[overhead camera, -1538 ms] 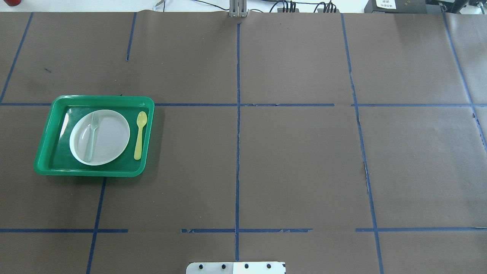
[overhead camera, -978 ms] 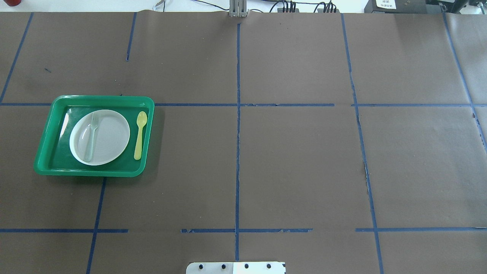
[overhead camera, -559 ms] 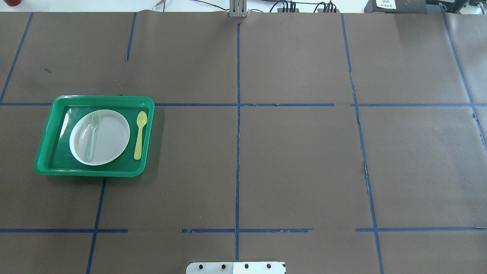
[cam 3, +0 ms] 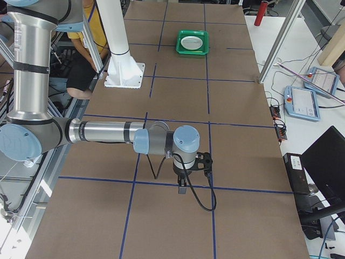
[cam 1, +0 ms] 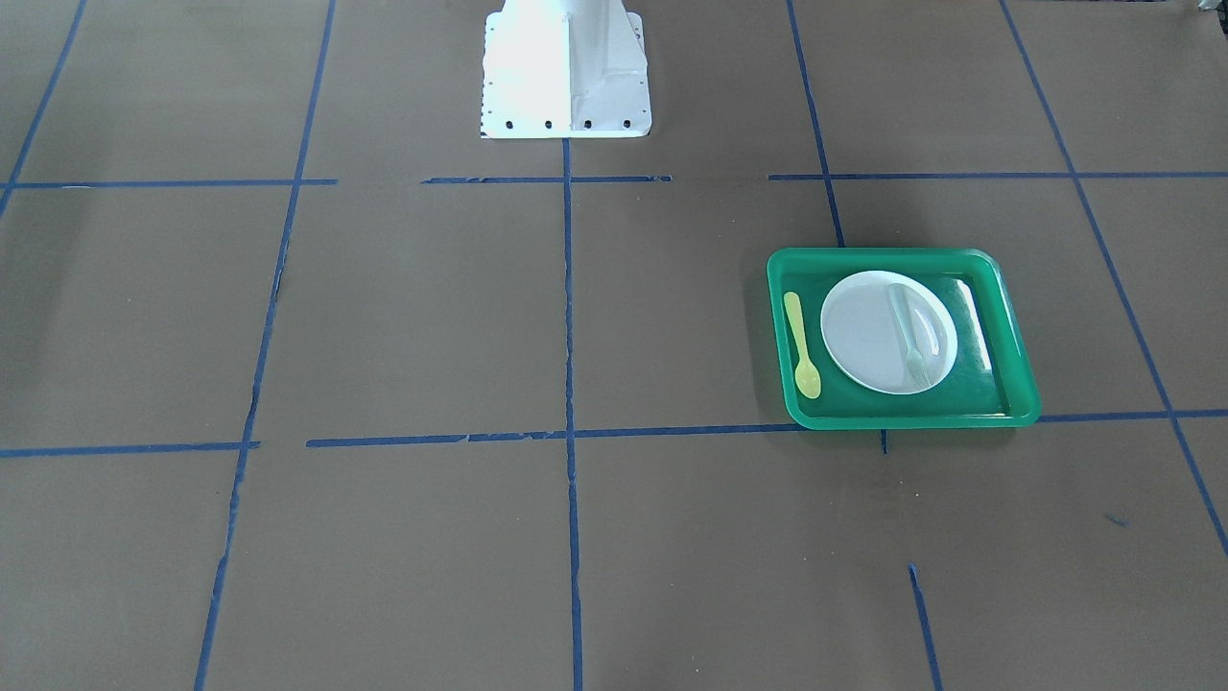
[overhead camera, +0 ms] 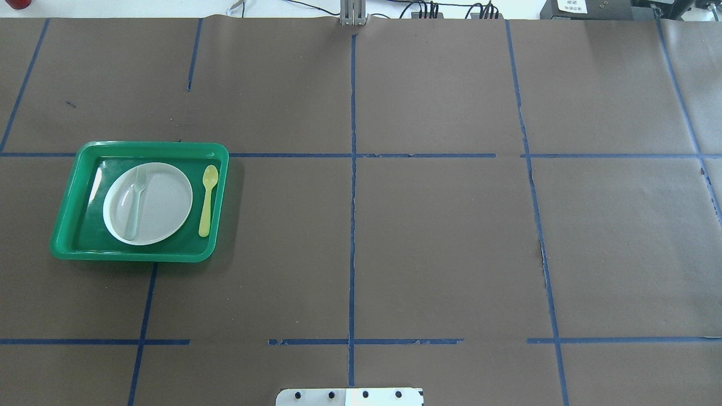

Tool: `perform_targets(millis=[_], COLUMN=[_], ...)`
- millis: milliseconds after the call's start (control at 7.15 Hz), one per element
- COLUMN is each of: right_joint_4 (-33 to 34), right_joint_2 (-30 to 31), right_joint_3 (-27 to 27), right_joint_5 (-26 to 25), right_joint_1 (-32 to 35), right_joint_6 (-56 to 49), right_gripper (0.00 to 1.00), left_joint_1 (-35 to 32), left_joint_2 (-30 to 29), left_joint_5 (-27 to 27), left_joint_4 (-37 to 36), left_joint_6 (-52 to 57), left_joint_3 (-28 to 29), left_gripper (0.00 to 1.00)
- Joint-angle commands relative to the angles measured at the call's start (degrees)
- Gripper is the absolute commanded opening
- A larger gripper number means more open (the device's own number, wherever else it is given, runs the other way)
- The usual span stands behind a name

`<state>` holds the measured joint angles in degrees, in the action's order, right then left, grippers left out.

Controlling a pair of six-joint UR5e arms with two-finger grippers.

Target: Place fork

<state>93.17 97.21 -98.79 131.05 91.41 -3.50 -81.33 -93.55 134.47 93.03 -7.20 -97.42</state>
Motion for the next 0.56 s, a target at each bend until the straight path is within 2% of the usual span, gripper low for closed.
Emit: perform_targets(millis=[0, 140, 280, 419], right_joint_4=[0.0, 0.0, 0.0, 0.0], right_joint_2=[0.0, 0.0, 0.0, 0.0], right_joint_3=[0.0, 0.0, 0.0, 0.0], right_joint_5=[0.0, 0.0, 0.0, 0.0], right_joint_1=[0.0, 0.0, 0.0, 0.0], right_joint_6=[-0.01, -0.01, -0.01, 0.07], right_gripper=[1.0, 1.0, 1.0, 1.0], left_joint_1=[13.85, 18.44, 23.44, 26.37], left_joint_2=[-1.27, -1.28, -2.33, -5.12], left_joint_5=[-0.35, -0.7, -0.88, -3.92], left_joint_4=[12.27, 18.0, 19.45, 19.47], left_joint_6=[-23.45, -29.91, -34.59, -38.12], left_joint_3=[-2.44, -1.56, -0.85, 0.98], left_gripper=[0.96, 0.96, 0.94, 0.92])
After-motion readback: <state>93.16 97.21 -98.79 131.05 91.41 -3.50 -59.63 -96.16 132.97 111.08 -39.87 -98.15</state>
